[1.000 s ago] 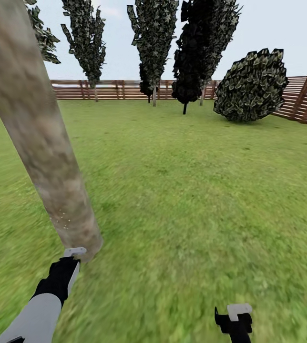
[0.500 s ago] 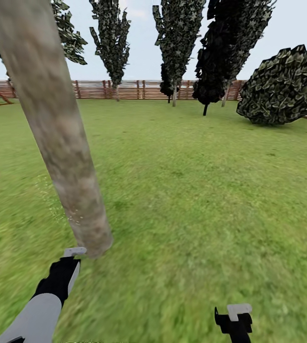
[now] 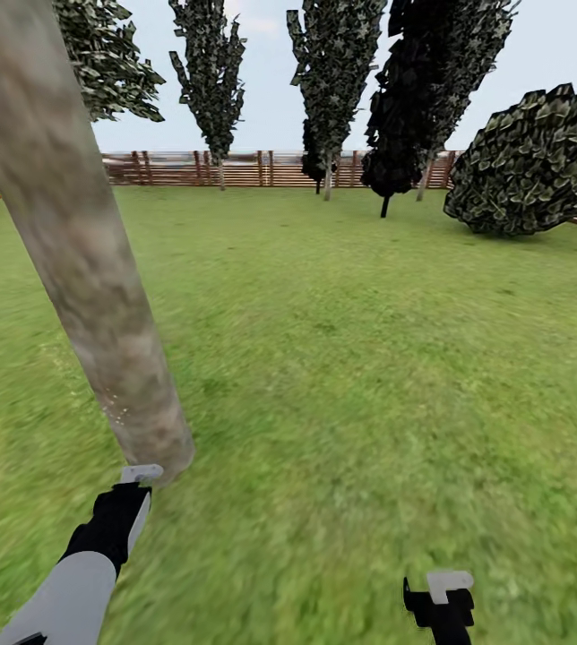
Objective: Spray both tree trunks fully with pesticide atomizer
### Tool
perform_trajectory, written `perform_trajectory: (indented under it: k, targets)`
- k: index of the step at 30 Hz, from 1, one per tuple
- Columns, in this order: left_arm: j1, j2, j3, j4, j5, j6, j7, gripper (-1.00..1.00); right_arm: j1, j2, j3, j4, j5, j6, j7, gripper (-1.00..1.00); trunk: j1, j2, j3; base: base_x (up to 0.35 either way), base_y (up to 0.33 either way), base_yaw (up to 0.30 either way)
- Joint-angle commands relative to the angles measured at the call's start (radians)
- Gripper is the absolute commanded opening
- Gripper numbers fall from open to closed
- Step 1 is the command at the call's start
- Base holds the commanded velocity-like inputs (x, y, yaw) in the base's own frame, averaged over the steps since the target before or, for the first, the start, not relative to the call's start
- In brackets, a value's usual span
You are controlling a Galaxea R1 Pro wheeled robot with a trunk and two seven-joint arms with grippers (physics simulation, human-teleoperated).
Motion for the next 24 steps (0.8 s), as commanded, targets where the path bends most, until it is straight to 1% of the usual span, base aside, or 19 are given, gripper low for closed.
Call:
perform_trajectory:
  k: [1,5,12,13,14,16,17,18,19,20,21,23,24]
  targets:
    - [0.000,0.000,-0.001,0.000,-0.001,0.000,0.000,-1.00,0.000,0.000,0.000,0.000,0.000,0.000,0.000,1.00,0.000,0.000,0.000,0.096,-0.268,0.140]
    - [0.000,-0.001,0.000,-0.008,0.001,0.001,-0.002,-1.00,0.000,0.000,0.000,0.000,0.000,0.000,0.000,1.00,0.000,0.000,0.000,0.084,-0.217,0.232]
    - [-0.016,0.000,-0.006,-0.016,0.001,0.014,-0.023,-1.00,0.000,0.000,-0.001,0.000,0.000,0.000,-0.001,1.00,0.000,0.000,0.000,0.006,-0.014,0.274]
    - [-0.018,0.001,-0.006,-0.017,0.000,0.015,-0.029,-1.00,0.000,0.000,-0.001,0.000,0.000,0.000,-0.001,1.00,0.000,0.000,0.000,0.000,-0.001,0.270]
    - [-0.024,0.006,-0.007,-0.018,-0.001,0.016,-0.048,-1.00,0.000,0.000,-0.001,0.000,0.000,0.000,-0.001,1.00,0.000,0.000,0.000,0.000,0.000,0.194]
    - [-0.062,0.052,-0.019,-0.018,-0.003,0.038,-0.143,-1.00,0.000,-0.001,-0.002,0.000,0.000,0.000,-0.001,1.00,0.000,0.000,0.000,0.000,0.000,0.060]
    - [-0.070,0.070,-0.027,-0.018,-0.004,0.052,-0.177,-1.00,0.000,-0.001,-0.002,0.000,0.000,0.000,-0.001,1.00,0.000,0.000,0.000,0.000,0.000,0.026]
    - [-0.082,0.094,-0.043,-0.018,-0.006,0.072,-0.229,-1.00,0.000,-0.001,-0.002,0.000,0.000,0.000,-0.001,1.00,0.000,0.000,0.000,0.000,0.000,0.013]
    - [-0.093,0.112,-0.064,-0.018,-0.008,0.084,-0.273,-1.00,0.000,-0.001,-0.002,0.000,0.000,0.000,-0.001,1.00,0.000,0.000,0.000,0.000,0.000,0.007]
    - [-0.102,0.127,-0.084,-0.019,-0.010,0.090,-0.304,-1.00,0.000,-0.001,-0.002,0.000,0.000,0.000,-0.001,1.00,0.000,0.000,0.000,0.000,0.000,0.003]
    - [-0.111,0.165,-0.100,-0.019,-0.010,0.095,-0.328,-1.00,0.000,-0.002,-0.002,0.000,0.000,0.000,-0.001,1.00,0.000,0.000,0.000,0.000,0.000,0.001]
    - [-0.114,0.206,-0.107,-0.020,-0.008,0.096,-0.344,-1.00,0.000,-0.002,-0.002,0.001,0.000,0.000,-0.001,1.00,0.000,0.000,0.000,0.000,0.000,0.000]
    - [-0.115,0.210,-0.109,-0.022,-0.008,0.096,-0.358,-1.00,0.000,-0.002,-0.002,0.000,0.000,0.000,-0.001,1.00,0.000,0.000,0.000,0.000,0.000,0.000]
